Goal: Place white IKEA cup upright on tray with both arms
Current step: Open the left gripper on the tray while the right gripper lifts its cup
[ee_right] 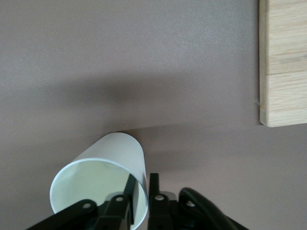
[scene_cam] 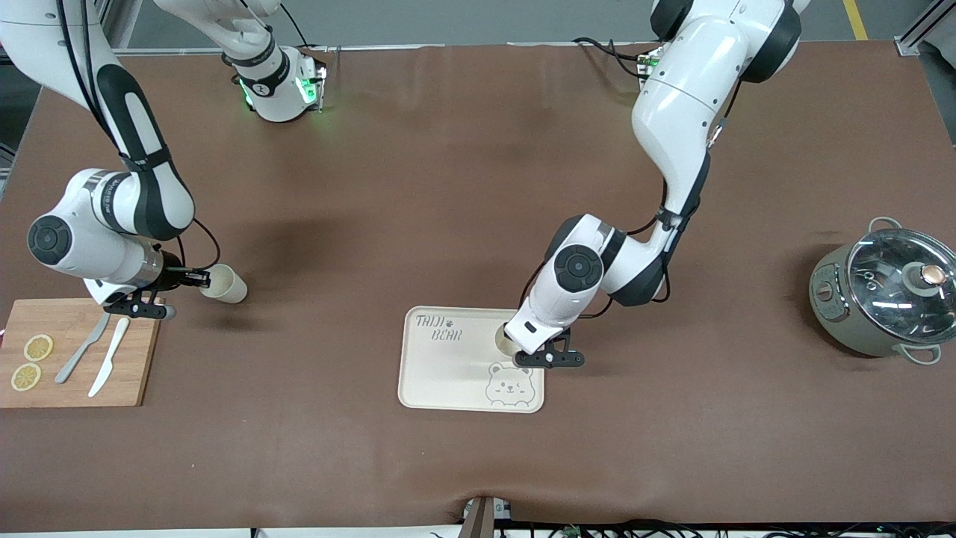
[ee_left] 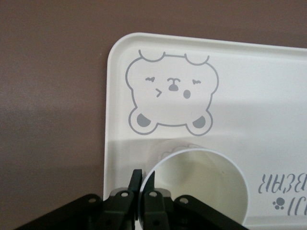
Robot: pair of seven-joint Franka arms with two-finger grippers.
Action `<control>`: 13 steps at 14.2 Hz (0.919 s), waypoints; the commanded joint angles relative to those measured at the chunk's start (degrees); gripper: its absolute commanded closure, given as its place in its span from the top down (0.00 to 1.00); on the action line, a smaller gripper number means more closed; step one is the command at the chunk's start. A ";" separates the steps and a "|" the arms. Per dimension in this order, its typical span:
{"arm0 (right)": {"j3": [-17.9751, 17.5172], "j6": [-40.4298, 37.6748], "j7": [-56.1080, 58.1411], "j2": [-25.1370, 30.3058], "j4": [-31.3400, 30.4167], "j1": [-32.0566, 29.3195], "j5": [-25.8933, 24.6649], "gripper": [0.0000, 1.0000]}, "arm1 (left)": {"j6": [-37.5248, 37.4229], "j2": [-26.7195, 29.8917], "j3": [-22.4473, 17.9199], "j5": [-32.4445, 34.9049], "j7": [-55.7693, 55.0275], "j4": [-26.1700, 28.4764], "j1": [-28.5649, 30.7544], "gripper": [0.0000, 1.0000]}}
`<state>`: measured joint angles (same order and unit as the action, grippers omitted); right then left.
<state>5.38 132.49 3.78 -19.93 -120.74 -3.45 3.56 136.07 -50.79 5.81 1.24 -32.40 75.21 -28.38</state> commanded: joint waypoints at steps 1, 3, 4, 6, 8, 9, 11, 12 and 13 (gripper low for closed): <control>-0.11 0.23 -0.18 0.24 -0.29 0.54 1.10 0.00 | 0.33 -0.53 -0.45 0.87 -0.47 -0.94 -0.53 0.00; -0.11 0.14 -0.18 0.24 -0.29 0.46 1.10 0.00 | 0.33 -0.45 -0.54 1.14 -0.30 -0.94 -0.53 0.10; -0.11 0.05 -0.18 0.32 -0.20 0.54 1.10 0.00 | 0.33 -0.45 -0.54 1.14 -0.38 -0.94 -0.53 0.25; -0.20 -1.87 -0.18 0.76 0.33 0.81 1.10 0.00 | 0.33 -0.45 -0.54 1.14 -0.30 -0.94 -0.53 0.37; -0.20 -5.82 -0.27 0.85 2.78 1.33 1.28 0.00 | 0.07 -0.10 -0.54 1.14 -0.38 -0.94 -0.45 0.62; -0.20 -6.88 -0.18 0.94 3.31 1.34 1.36 0.00 | 0.07 -0.09 -0.54 1.14 -0.38 -0.94 -0.45 0.73; -0.20 -8.12 -0.27 1.12 4.02 1.34 1.71 0.00 | -0.02 -0.09 -0.63 1.14 -0.47 -0.94 -0.45 0.81; -0.20 -8.56 -0.27 1.12 4.54 1.42 1.71 0.00 | -0.10 -0.01 -0.63 1.14 -0.47 -0.94 -0.45 0.81; -0.20 -9.43 -0.35 1.12 5.07 1.42 1.80 0.00 | -0.19 0.08 -0.63 1.14 -0.47 -0.94 -0.45 0.88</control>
<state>5.08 125.11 3.78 -19.70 -116.52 -2.28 4.41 136.07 -50.79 5.79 1.24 -32.39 75.00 -28.37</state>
